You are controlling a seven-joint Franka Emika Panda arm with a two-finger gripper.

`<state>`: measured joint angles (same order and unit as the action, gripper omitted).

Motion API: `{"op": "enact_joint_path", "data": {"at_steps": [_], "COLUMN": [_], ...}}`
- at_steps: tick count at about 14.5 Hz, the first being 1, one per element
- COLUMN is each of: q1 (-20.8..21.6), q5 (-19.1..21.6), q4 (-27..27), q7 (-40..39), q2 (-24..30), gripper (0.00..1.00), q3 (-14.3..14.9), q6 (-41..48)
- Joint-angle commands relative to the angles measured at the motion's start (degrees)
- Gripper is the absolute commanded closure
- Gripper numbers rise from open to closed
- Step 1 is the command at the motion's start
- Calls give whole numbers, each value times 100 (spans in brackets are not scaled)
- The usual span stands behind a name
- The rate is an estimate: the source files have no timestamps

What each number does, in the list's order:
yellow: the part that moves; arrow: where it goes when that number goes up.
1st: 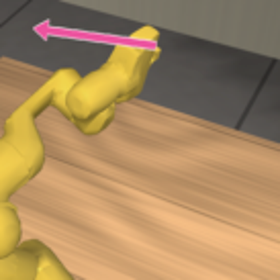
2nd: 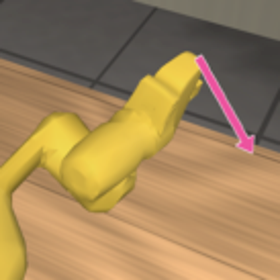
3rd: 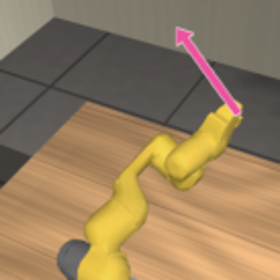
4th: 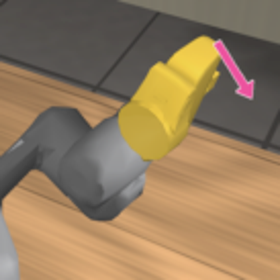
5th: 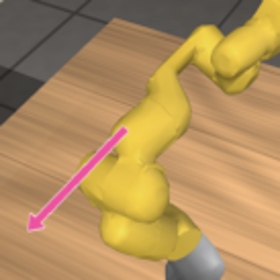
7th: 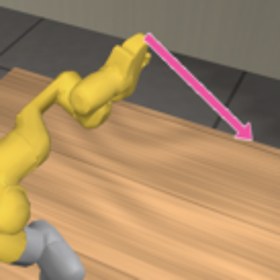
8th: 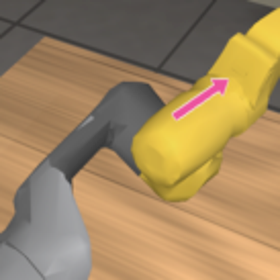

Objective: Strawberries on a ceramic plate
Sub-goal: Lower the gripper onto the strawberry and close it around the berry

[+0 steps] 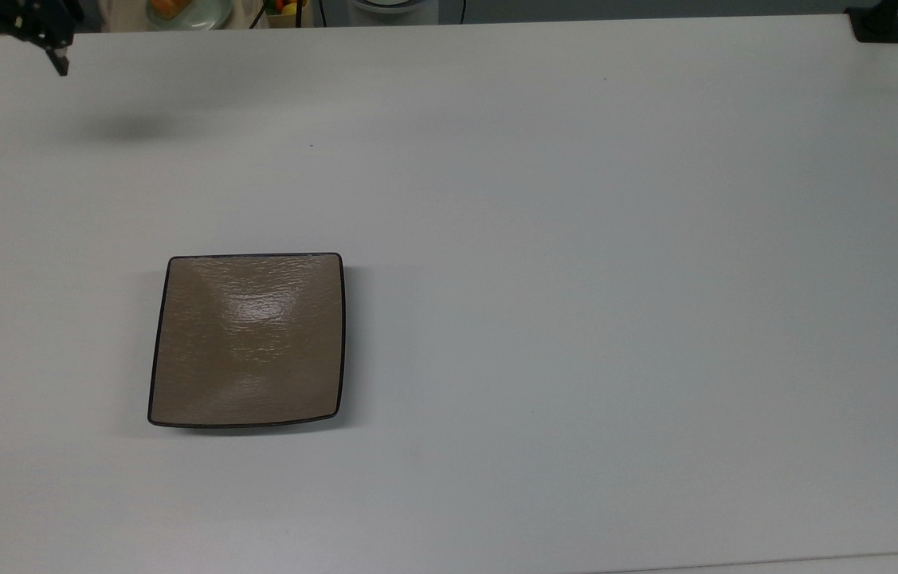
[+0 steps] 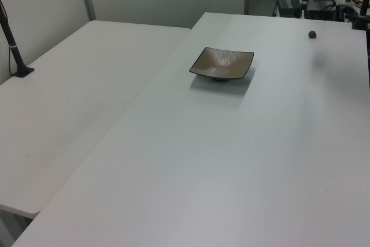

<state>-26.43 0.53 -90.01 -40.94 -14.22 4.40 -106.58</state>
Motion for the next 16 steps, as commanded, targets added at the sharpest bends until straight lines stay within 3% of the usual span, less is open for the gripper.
{"op": "enact_joint_path", "data": {"at_steps": [1, 4, 11, 16], "q1": [-388, -530, -820, -1022], "q5": [-53, -88, -228, -237], "q4": [379, 441, 467, 450], "q7": [-650, -1134, -2004, -2199], "q2": [-458, -705, -1364, -1786], "gripper": [0, 0, 0, 0], "q3": [-36, -27, -27, -27], "q6": [-47, -117, -1268, -2041]}}
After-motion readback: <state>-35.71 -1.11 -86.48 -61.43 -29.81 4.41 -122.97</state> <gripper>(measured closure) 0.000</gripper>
